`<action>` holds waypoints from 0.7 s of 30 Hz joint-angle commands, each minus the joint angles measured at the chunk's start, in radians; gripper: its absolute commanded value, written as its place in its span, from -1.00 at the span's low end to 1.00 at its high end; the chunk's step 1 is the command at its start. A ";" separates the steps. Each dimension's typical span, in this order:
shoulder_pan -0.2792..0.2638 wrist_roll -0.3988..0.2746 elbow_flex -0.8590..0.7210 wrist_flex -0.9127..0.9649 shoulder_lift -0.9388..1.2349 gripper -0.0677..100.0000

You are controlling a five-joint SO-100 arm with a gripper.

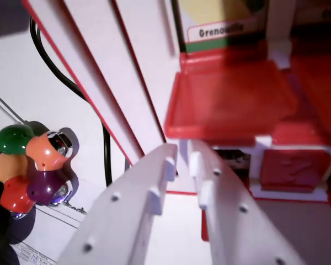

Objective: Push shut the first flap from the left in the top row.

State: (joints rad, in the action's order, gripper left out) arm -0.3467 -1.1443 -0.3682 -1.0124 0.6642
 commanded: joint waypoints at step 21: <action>0.029 -0.075 0.169 0.255 -0.018 -0.95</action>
State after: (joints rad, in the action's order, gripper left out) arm -0.3206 -1.1858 -0.3344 -0.8237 0.6013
